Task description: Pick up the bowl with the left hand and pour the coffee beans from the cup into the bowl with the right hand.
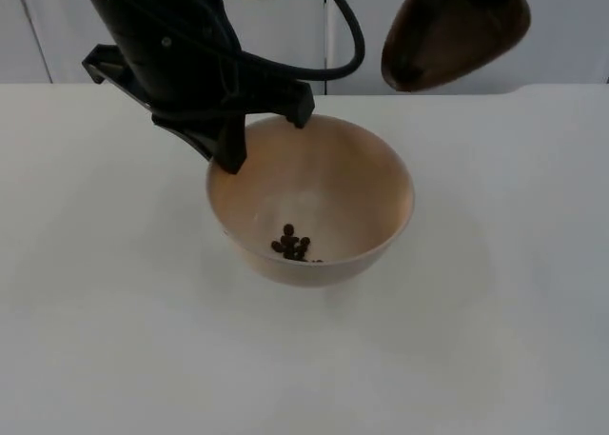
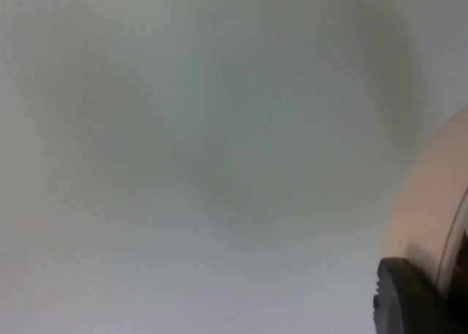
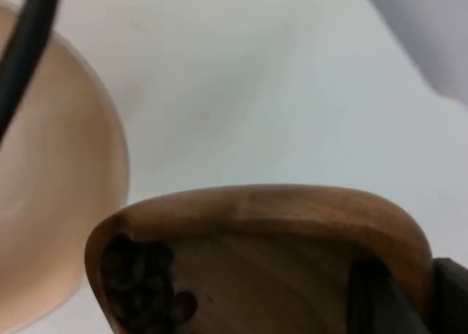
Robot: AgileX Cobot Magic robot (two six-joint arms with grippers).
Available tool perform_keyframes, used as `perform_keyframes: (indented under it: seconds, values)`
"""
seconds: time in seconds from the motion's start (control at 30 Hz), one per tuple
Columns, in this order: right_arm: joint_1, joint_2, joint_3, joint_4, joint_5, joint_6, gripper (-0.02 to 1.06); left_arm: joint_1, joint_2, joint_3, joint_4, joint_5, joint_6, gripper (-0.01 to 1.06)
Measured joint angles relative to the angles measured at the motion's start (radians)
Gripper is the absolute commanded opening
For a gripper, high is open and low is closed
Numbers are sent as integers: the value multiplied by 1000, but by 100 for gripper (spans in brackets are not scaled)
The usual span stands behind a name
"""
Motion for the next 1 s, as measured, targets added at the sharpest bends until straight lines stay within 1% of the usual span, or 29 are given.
perform_keyframes:
  seconds: [0.07,0.2,0.23,0.3,0.33,0.37,0.4,0.43,0.47,0.6,0.63,0.77,1.0]
  values:
    - [-43,0,0,68,-12,-19,0,0,0,0,0,0,0,0]
    - [-150,0,0,247,-27,-78,0,0,0,0,0,-2,0,0]
    - [-150,0,0,247,-27,-78,0,0,0,0,0,-2,0,0]
    - [-208,0,0,351,-31,-114,0,0,0,0,0,-2,0,0]
    - [-240,0,0,392,-32,-132,0,0,0,0,0,-2,0,0]
    - [-255,0,0,415,-33,-141,0,0,0,0,0,-2,0,0]
    - [-293,0,0,469,-35,-165,0,0,0,0,0,-2,0,0]
    - [-293,0,0,469,-35,-165,0,0,0,0,0,-2,0,0]
    - [-318,0,0,496,-38,-175,0,0,0,0,0,-2,0,0]
    - [-392,0,0,532,-53,-196,0,0,0,0,0,-2,0,0]
    - [-392,0,0,532,-53,-196,0,0,0,0,0,-2,0,0]
    - [-448,0,0,613,-57,-229,0,0,0,0,0,-2,0,0]
    - [-472,0,0,620,-63,-238,0,0,0,0,0,-2,0,0]
